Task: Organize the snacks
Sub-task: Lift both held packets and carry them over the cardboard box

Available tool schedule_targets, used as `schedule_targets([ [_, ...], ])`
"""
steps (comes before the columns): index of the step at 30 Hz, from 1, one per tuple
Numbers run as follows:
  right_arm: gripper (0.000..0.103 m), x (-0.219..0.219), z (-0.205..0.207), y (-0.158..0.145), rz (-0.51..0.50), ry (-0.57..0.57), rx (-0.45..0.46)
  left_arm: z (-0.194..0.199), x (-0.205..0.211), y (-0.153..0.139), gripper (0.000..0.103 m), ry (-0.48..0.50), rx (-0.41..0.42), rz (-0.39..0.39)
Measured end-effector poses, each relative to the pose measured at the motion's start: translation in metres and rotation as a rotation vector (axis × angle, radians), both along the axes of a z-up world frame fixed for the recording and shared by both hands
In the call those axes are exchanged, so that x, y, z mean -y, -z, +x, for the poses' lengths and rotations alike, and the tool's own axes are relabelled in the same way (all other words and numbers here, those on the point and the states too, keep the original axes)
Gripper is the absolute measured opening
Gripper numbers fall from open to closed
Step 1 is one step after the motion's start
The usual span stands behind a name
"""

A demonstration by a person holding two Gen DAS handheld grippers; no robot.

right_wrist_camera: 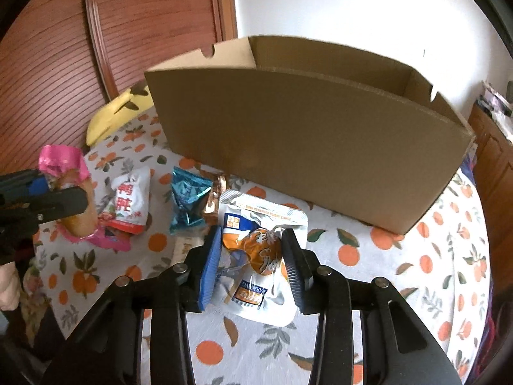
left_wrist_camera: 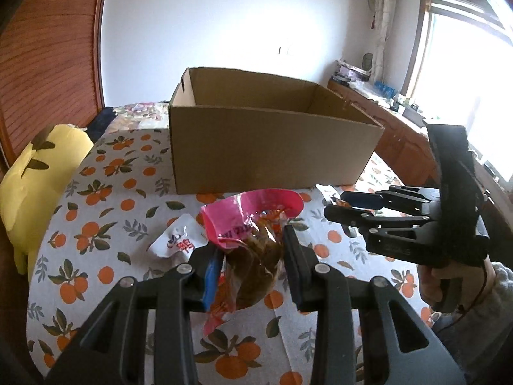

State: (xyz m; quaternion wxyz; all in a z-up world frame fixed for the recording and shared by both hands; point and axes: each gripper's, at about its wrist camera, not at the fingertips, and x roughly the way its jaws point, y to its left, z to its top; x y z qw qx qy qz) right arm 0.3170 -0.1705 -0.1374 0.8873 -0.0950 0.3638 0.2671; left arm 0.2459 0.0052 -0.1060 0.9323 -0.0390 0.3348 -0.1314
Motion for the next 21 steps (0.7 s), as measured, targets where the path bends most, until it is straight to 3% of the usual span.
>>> schedule_targets([
  [11,0.038,0.011,-0.019,-0.055,0.042,-0.009,0.111,0.016,0.009,-0.043,0.033,0.044,0.094,-0.016],
  [21,0.038,0.02,0.01,-0.089,0.068,-0.004,0.19,0.061,0.017,-0.078,0.033,0.09,0.188,-0.025],
])
